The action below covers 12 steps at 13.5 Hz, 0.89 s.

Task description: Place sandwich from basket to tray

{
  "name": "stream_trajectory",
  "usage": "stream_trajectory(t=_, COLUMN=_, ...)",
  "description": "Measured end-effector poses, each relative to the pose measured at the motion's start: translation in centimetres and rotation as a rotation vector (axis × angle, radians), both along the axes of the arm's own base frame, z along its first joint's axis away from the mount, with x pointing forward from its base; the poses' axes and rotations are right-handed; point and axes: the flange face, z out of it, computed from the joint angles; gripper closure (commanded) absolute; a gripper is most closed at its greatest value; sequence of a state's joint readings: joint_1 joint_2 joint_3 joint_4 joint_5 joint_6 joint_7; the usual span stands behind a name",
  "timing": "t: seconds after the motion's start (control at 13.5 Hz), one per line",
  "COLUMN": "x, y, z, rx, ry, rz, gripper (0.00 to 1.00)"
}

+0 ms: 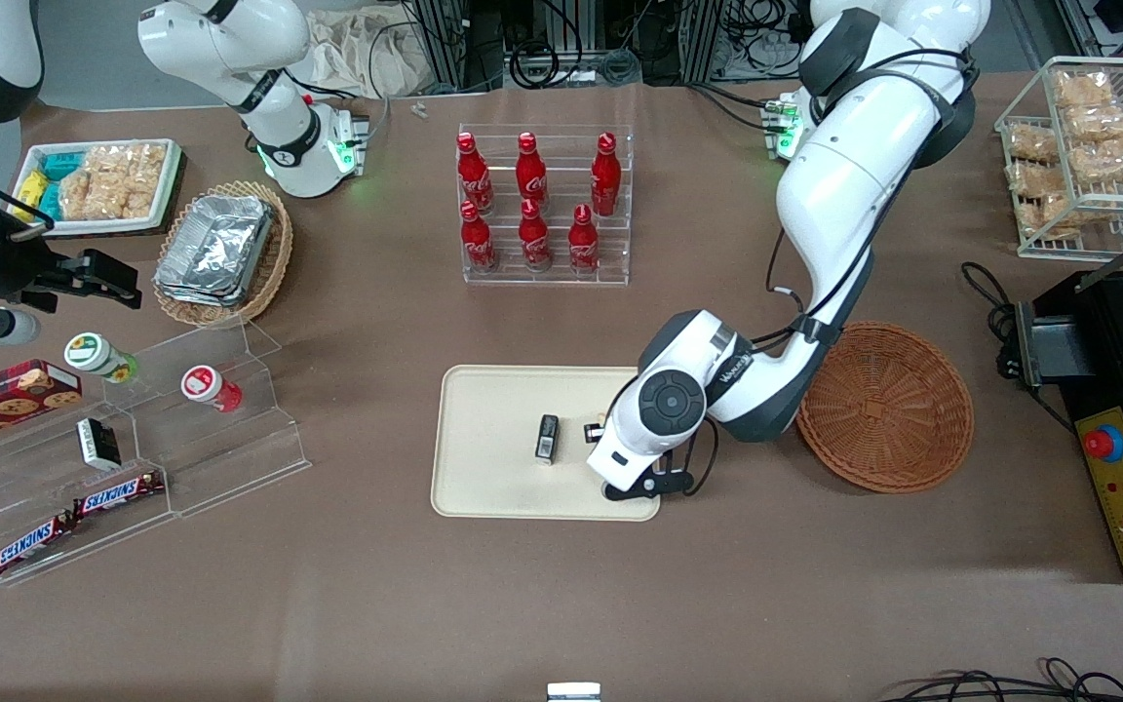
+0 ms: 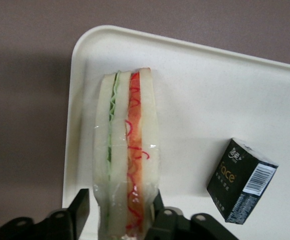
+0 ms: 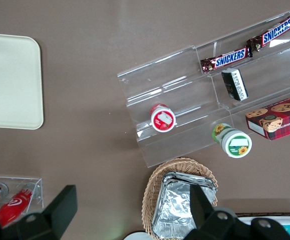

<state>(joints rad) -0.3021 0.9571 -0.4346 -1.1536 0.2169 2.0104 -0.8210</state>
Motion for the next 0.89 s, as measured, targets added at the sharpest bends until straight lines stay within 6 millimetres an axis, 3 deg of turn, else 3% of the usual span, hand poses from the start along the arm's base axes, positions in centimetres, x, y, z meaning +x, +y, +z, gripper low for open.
stream_trajectory(t=0.15, x=0.8, y=1.1, z=0.3, rx=0.004, ry=0.0, rz=0.022, gripper=0.0)
stream_trajectory(t=0.3, x=2.6, y=3.8, z=2.1, rx=0.015, ry=0.003, rz=0.064, gripper=0.0)
stream_trajectory(t=0.59, x=5.9, y=14.6, z=11.8, rx=0.029, ry=0.058, rz=0.165, gripper=0.0)
stream_trajectory(t=0.74, x=5.8, y=18.6, z=16.2, rx=0.053, ry=0.063, rz=0.148, gripper=0.0)
stream_trajectory(t=0.89, x=5.4, y=23.3, z=19.3, rx=0.068, ry=0.062, rz=0.104, gripper=0.0)
